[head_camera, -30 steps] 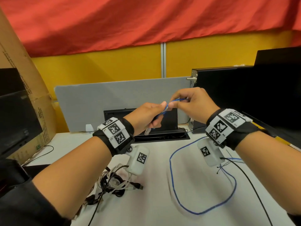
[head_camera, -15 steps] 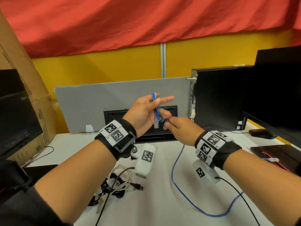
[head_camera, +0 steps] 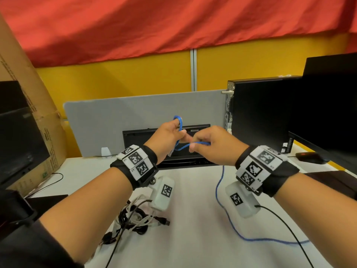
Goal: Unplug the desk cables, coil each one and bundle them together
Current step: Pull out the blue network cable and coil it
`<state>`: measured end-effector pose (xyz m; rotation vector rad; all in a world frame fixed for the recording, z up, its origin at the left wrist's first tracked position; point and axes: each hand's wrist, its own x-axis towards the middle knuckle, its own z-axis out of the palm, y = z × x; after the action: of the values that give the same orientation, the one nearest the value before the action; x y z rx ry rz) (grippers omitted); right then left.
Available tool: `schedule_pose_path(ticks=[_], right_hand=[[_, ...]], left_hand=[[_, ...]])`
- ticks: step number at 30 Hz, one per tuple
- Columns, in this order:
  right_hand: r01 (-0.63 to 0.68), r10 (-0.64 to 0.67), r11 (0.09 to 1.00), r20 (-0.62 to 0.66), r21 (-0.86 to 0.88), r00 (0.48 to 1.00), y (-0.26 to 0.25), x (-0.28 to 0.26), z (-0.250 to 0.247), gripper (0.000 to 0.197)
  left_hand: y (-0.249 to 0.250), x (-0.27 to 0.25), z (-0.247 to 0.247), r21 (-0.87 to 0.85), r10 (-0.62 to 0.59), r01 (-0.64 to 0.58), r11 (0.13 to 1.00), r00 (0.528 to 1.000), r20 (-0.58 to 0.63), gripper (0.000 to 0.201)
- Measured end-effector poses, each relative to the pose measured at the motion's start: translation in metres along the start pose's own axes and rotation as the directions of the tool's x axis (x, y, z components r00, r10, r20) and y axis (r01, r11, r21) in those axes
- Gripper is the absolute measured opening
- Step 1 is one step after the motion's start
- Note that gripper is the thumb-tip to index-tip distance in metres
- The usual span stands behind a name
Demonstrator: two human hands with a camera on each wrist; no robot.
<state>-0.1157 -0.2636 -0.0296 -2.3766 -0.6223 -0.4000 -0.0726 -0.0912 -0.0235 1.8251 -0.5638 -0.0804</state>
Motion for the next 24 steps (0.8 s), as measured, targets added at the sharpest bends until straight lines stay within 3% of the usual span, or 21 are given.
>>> schedule_pose_path(ticks=[2, 5, 10, 15, 18, 21, 24], right_hand=[[-0.003, 0.004, 1.0, -0.068, 0.012, 0.998, -0.003, 0.003, -0.014, 0.017], [-0.018, 0.018, 1.0, -0.19, 0.002, 0.982, 0.0, 0.009, -0.032, 0.021], [-0.024, 0.018, 0.999, -0.248, -0.023, 0.969, 0.015, 0.014, -0.028, 0.016], [0.0, 0.005, 1.0, -0.292, 0.018, 0.956, 0.03, 0.016, -0.011, 0.024], [-0.056, 0.059, 0.998, -0.244, 0.018, 0.968, 0.039, 0.015, 0.002, 0.027], [-0.136, 0.136, 0.991, -0.113, 0.005, 0.984, 0.048, 0.009, 0.022, 0.026], [-0.173, 0.173, 0.983, -0.005, -0.06, 0.985, 0.052, -0.002, 0.04, 0.027]], left_hand=[[-0.002, -0.004, 0.001, 0.068, -0.05, 0.046, 0.997, 0.997, 0.062, 0.034], [-0.001, -0.013, 0.004, 0.03, -0.102, 0.098, 0.995, 0.983, 0.152, 0.051], [0.013, -0.022, 0.007, -0.163, -0.126, 0.187, 0.969, 0.936, 0.328, 0.033], [0.019, -0.025, 0.006, -0.334, -0.071, 0.19, 0.923, 0.939, 0.337, 0.035], [0.018, -0.025, 0.008, -0.488, -0.001, 0.166, 0.857, 0.947, 0.32, 0.038], [0.017, -0.021, 0.006, -0.651, 0.036, 0.139, 0.746, 0.968, 0.248, 0.039], [0.017, -0.016, 0.003, -0.679, 0.057, 0.066, 0.731, 0.986, 0.157, 0.033]])
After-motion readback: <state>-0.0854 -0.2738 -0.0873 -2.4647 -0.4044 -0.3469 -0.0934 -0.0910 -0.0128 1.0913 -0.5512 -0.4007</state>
